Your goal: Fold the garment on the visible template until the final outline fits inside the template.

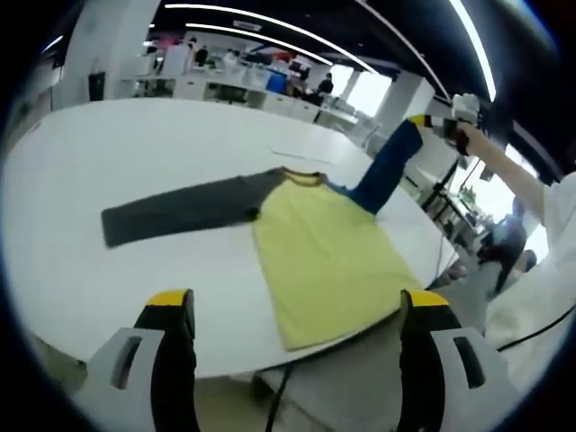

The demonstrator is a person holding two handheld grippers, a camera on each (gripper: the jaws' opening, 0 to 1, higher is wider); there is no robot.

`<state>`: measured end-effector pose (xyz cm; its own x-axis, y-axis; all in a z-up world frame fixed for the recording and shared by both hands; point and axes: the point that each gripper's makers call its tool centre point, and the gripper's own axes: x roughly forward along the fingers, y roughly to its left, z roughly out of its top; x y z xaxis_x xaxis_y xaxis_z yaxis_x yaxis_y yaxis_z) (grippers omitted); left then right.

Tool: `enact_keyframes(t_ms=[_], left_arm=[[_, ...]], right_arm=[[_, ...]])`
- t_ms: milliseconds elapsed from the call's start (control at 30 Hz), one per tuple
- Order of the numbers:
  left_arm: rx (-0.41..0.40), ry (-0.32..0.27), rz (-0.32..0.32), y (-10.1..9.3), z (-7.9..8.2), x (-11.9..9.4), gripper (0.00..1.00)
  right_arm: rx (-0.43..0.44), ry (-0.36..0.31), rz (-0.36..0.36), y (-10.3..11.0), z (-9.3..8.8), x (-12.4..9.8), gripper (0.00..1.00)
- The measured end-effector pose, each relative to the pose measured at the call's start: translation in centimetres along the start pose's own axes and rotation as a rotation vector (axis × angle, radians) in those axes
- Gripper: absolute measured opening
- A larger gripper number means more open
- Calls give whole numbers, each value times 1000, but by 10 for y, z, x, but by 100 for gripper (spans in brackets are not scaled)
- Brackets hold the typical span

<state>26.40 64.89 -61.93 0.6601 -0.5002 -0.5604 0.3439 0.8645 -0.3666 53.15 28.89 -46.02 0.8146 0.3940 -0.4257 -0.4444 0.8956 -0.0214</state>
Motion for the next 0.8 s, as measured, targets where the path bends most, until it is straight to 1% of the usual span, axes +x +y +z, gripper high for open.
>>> enact_keyframes(t_ms=[133, 267, 433, 500, 633, 733, 800], left_arm=[[0, -7, 4, 0, 0, -2, 91], [10, 0, 12, -1, -1, -3, 92], [23, 15, 15, -5, -1, -2, 92], [28, 13, 15, -8, 0, -2, 92], [32, 11, 6, -12, 0, -3, 92], [29, 8, 16, -9, -2, -7, 92], [20, 2, 29, -4, -3, -11, 92]], right_arm=[[21, 1, 33, 16, 1, 6, 2], [25, -8, 64, 32, 3, 12, 2], [31, -19, 97, 47, 6, 19, 2], [19, -18, 107, 50, 7, 24, 2], [23, -20, 137, 61, 9, 32, 2], [46, -20, 159, 68, 11, 39, 2], [60, -10, 167, 72, 9, 44, 2]])
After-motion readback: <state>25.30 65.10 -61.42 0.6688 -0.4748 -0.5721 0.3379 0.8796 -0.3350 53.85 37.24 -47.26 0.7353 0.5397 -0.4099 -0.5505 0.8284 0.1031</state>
